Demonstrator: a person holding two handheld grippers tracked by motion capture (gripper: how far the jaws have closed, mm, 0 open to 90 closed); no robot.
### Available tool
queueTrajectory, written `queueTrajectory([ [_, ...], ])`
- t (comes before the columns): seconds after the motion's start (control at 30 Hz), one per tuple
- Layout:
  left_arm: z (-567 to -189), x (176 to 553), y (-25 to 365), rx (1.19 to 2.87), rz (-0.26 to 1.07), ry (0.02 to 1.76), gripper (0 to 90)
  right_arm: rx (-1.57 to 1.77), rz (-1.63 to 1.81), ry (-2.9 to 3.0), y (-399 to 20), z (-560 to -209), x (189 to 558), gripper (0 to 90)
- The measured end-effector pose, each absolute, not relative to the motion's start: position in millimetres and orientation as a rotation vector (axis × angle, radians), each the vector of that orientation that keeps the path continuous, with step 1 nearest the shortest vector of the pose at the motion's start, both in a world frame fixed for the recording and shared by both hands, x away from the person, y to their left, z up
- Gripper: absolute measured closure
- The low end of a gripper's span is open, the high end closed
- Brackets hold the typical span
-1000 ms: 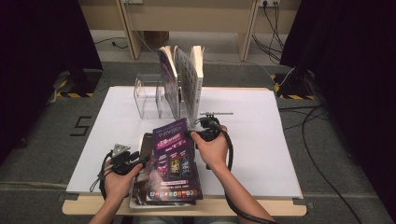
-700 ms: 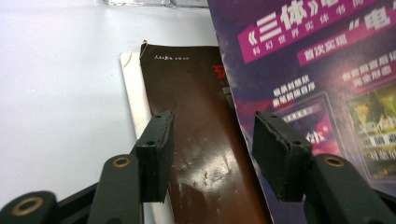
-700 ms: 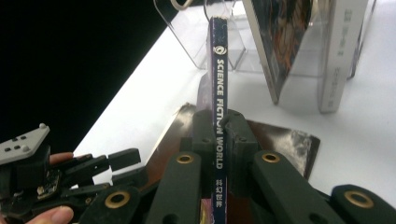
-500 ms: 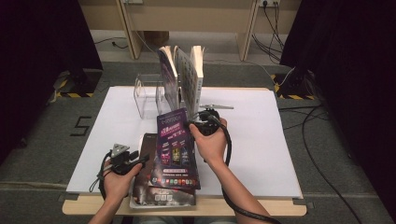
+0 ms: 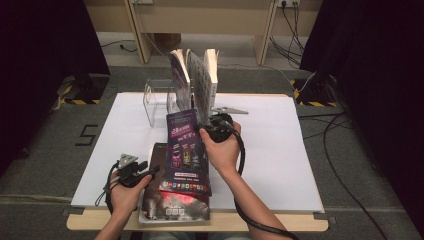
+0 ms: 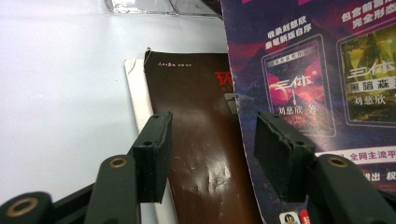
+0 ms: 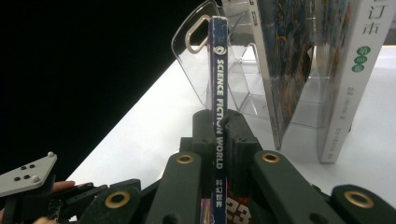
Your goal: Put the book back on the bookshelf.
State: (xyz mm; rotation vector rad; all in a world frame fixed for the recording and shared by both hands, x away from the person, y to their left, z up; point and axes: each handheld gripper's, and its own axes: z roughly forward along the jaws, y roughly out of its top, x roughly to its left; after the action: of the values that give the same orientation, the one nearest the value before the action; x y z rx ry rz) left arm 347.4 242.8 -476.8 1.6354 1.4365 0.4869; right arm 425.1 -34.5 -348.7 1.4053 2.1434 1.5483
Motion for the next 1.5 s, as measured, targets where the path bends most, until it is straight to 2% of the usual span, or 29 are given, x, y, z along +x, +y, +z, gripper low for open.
queueTrajectory([
  [1.13,-478.4,347.9,241.7,1.634,0.490,1.433,45.5,1.208,1.643,1.941,-21.1,-303.9,427.8,85.1],
  [1.5,-479.1,348.2,241.8,1.636,0.489,1.432,45.5,1.129,1.625,1.853,-7.8,-301.2,431.0,85.1],
])
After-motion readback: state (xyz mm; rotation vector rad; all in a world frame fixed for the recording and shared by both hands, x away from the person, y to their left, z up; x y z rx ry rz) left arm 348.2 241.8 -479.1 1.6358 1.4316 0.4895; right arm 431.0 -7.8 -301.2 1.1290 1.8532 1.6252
